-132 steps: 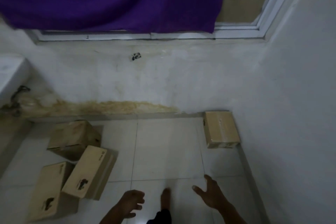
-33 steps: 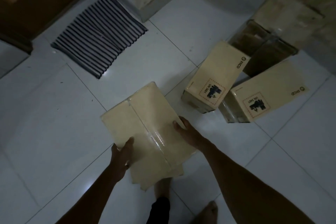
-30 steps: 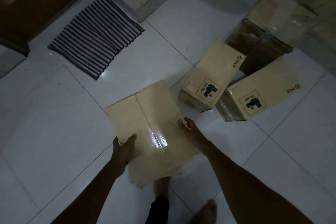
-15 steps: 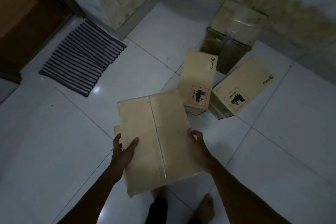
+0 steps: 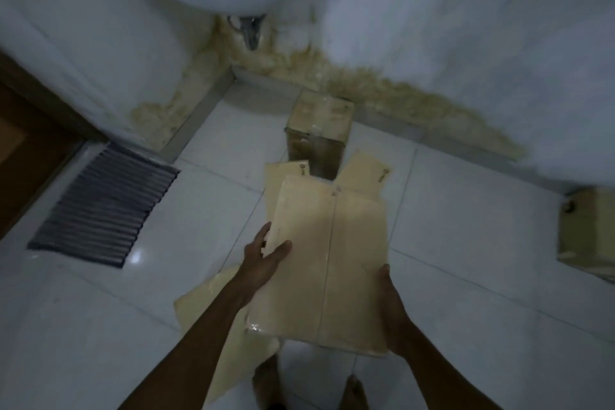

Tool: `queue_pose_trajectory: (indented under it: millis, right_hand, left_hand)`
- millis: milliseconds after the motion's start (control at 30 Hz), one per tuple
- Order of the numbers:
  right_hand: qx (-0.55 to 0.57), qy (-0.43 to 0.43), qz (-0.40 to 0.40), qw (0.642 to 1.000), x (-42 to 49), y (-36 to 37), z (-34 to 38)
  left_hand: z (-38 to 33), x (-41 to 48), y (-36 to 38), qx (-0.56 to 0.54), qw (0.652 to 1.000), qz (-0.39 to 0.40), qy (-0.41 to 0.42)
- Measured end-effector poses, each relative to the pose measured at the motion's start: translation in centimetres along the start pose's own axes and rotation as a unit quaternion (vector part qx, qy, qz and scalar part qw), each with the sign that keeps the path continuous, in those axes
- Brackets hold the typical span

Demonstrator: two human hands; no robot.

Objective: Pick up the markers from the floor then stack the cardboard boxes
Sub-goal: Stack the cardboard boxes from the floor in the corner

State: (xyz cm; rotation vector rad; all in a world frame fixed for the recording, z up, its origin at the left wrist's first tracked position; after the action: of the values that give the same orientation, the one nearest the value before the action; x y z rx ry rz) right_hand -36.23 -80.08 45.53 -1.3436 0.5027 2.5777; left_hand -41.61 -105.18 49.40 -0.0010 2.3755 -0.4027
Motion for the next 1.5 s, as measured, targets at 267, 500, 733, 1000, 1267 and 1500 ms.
queue_pose_trajectory:
  millis: [267,500,733,1000,1267,1500]
  right_hand:
    - [0.028,-0.061,-0.030,0.997,-9.9,-7.4,10.5]
    - [0.049,-0.158,-0.092,0.982,-18.8,-15.2,19.5]
    - [0.101,-0.180,-0.103,0.973,-22.1,-20.1,22.0]
    - [0.132,-0.184,-0.128,0.966,-24.3,-25.7,22.7]
    - [0.114,-0.189,-0.174,0.960,-26.9,-33.3,23.9]
    - [0.123,-0.202,-0.181,0.955,-27.8,-39.0,26.5]
  left_hand:
    - [-11.1,-7.3,6.9,0.013,0.992,0.098,0.074]
    - [-21.3,-13.9,13.4,0.034,0.980,0.124,0.149]
    - [-26.1,-16.5,18.1,0.062,0.968,0.157,0.184]
    - [-28.8,-19.3,24.0,0.103,0.954,0.170,0.225]
    - [-30.1,-22.1,31.7,0.086,0.942,0.206,0.251]
    - [-32.5,-22.8,38.0,0.085,0.935,0.231,0.254]
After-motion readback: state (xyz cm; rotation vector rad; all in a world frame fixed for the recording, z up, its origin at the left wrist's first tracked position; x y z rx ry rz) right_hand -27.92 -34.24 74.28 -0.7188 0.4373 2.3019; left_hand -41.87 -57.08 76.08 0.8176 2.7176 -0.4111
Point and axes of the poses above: each hand's wrist, its own x-axis towards the middle knuckle, its own y-axis out of the palm, z = x × y, the point moved 6 cm from there along x, towards the middle knuckle, and after that the axes turned 10 degrees about x, right-handed, at the moved point
